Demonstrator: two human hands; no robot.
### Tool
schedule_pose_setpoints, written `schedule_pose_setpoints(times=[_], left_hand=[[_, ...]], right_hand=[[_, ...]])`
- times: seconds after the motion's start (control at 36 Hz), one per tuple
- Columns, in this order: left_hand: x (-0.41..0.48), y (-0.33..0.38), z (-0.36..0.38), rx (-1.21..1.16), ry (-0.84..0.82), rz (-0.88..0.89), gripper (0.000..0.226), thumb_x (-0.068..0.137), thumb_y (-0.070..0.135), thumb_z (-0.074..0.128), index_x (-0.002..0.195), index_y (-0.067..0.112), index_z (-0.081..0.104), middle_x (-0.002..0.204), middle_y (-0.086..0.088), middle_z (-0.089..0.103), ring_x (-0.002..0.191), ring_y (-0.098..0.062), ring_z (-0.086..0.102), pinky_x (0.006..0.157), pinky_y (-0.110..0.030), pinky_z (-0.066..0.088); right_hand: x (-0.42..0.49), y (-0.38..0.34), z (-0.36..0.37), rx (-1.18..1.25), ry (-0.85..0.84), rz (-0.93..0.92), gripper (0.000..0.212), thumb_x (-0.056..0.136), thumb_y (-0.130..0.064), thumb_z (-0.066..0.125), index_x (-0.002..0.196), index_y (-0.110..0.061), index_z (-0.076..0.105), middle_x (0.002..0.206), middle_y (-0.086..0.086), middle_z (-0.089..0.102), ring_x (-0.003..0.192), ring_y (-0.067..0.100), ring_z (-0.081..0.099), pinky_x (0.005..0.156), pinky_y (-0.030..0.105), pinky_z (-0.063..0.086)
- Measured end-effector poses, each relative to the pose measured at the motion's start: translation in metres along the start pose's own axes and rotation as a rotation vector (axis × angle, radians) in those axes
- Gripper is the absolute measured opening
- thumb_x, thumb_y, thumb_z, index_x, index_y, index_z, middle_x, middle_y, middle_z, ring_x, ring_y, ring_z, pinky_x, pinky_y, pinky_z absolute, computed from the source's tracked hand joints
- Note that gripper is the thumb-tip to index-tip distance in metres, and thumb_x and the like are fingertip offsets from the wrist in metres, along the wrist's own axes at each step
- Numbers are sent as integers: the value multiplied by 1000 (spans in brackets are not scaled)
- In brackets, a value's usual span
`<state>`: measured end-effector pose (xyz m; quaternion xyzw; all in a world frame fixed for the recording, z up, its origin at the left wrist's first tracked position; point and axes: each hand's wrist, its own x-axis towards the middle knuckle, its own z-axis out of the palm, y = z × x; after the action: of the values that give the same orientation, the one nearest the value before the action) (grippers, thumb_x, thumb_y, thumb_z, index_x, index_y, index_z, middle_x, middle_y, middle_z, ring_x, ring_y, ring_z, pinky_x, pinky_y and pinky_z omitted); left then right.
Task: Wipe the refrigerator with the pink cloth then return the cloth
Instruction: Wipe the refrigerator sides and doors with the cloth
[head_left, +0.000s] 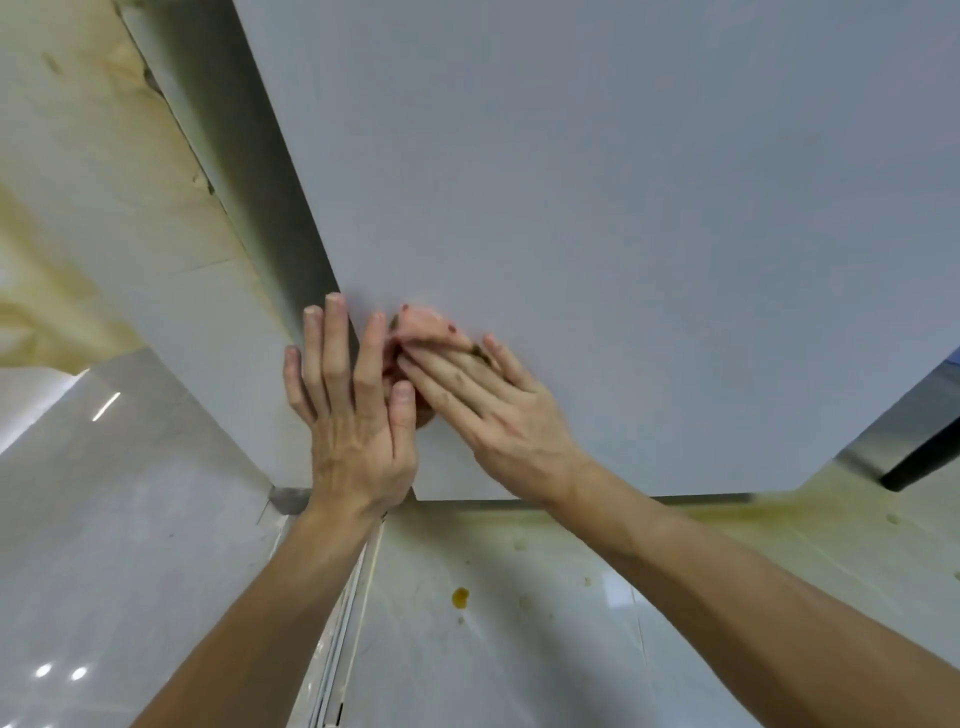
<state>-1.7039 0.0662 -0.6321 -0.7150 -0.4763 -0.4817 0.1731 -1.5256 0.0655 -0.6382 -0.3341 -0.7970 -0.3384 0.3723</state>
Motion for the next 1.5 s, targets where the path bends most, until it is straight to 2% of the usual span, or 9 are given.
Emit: schedule_pose_setpoints(times=[0.11, 0.28, 0.36, 0.69, 0.94, 1.11, 1.28, 1.39, 1.5], left_hand=[[6, -9, -6, -3, 22, -32, 58, 106, 26, 36, 161, 10, 24, 169, -23, 19, 162, -22, 0, 128, -56, 5], [-4, -15, -7, 15, -41, -73, 60, 106, 25, 36, 162, 11, 22, 171, -19, 15, 162, -26, 2, 129, -54, 5], [-6, -15, -5, 21, -77, -68, 62, 105, 23, 40, 163, 11, 21, 173, -17, 13, 162, -28, 4, 129, -53, 6], [14, -2, -3, -1, -30, -17, 64, 104, 22, 41, 162, 1, 22, 173, -14, 13, 162, -29, 7, 129, -56, 12], [49, 13, -17, -74, 52, -36, 60, 107, 21, 32, 162, 0, 22, 172, -13, 18, 161, -28, 13, 126, -60, 19], [53, 10, -24, -136, 52, -21, 62, 103, 20, 34, 162, 1, 24, 171, -13, 20, 160, -31, 17, 126, -58, 21], [51, 14, -28, -131, -35, -9, 68, 101, 23, 40, 164, 4, 21, 174, -10, 13, 161, -30, 14, 128, -50, 16], [52, 21, -21, -84, 2, -39, 71, 99, 16, 47, 164, 3, 21, 174, -10, 11, 161, -30, 13, 128, -57, 15], [55, 29, -13, -58, 49, -44, 72, 97, 15, 49, 161, -1, 22, 173, -14, 12, 161, -33, 11, 129, -55, 11]], right_hand=[[-10, -20, 19, -52, -37, 12, 45, 110, -4, 37, 154, -4, 47, 158, 11, 50, 149, 22, 45, 132, 39, 16], [-101, -24, 47, -98, -598, -340, 43, 105, -23, 48, 146, -26, 61, 155, -12, 54, 145, 5, 46, 130, 25, -2], [-124, -18, 41, -83, -688, -437, 60, 96, -23, 59, 155, -18, 50, 162, -7, 45, 150, 7, 41, 130, 35, -2], [-5, 24, -38, 26, -201, -16, 53, 110, -1, 19, 154, -6, 48, 162, 7, 44, 153, 20, 38, 131, 39, 17], [136, 44, -72, 53, 327, 408, 58, 94, 17, 38, 150, 2, 49, 157, 21, 48, 151, 32, 40, 130, 43, 12], [67, 16, -34, 112, 49, 65, 42, 108, -1, 40, 147, -4, 58, 158, 9, 48, 150, 19, 44, 129, 37, 24], [-56, 36, -38, -30, -413, -113, 52, 114, -8, 15, 156, -10, 45, 164, 0, 42, 151, 14, 41, 132, 33, 12], [-60, 67, -67, -70, -372, -66, 59, 107, 1, 14, 160, -9, 38, 167, 4, 32, 157, 17, 30, 132, 38, 13], [-34, 94, -92, -123, -105, 132, 74, 90, 17, 40, 160, -9, 39, 165, 9, 35, 159, 20, 25, 132, 42, 14]])
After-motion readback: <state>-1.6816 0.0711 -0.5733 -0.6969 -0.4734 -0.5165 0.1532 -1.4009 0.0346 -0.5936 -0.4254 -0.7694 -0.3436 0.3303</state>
